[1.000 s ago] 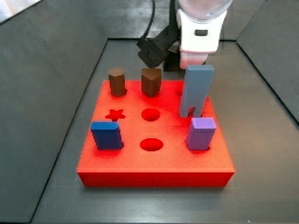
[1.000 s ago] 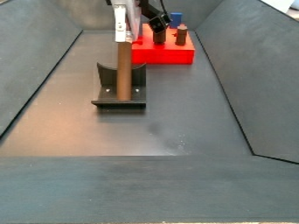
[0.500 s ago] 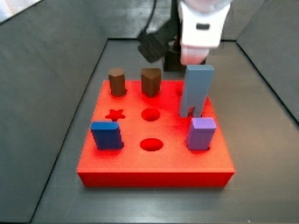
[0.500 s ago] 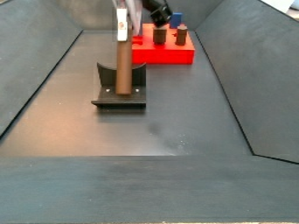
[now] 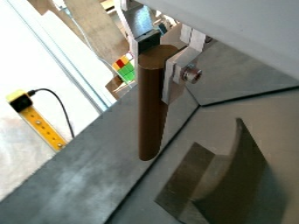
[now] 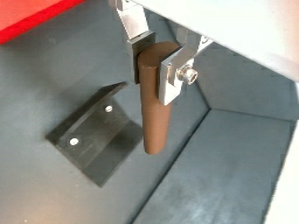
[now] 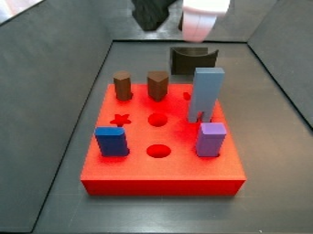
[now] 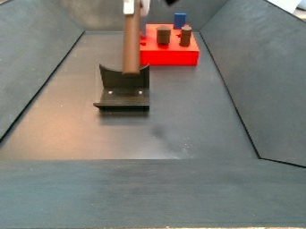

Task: Pick up the oval object. Move up. Place the oval object on the fixture. Regrasp the oval object. Move to above the board. Insert the oval object.
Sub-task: Move to above the board.

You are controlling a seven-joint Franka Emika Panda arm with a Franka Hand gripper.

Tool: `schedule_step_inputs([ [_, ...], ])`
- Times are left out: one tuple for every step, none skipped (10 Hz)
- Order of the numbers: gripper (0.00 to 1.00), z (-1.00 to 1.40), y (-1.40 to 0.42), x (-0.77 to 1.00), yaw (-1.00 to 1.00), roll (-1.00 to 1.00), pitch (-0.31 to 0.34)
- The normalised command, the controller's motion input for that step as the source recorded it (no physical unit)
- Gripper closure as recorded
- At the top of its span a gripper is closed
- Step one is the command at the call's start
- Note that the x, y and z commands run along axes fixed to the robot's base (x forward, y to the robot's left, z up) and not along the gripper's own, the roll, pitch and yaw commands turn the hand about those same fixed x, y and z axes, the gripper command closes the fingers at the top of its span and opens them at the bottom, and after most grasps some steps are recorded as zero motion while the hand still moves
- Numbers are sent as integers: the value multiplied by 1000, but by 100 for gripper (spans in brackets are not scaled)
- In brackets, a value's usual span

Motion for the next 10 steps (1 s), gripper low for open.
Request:
schedule_step_inputs([
  [100,1000,-58,-106,158,-31,196],
  [100,1000,-56,-91,181,-31,142],
  [100,1000,-54,-80,179,-32,110],
  [100,1000,-53,-66,161,-31,76],
  [100,1000,-52,-56,139,-34,64],
  [100,1000,-52,-45,124,-37,55],
  [100,1000,-50,-31,98,-36,53],
  [100,965,-50,-21,81,-35,54],
  [100,751,-42,-5,63,-34,61],
  [100,643,-36,0,56,-39,69],
])
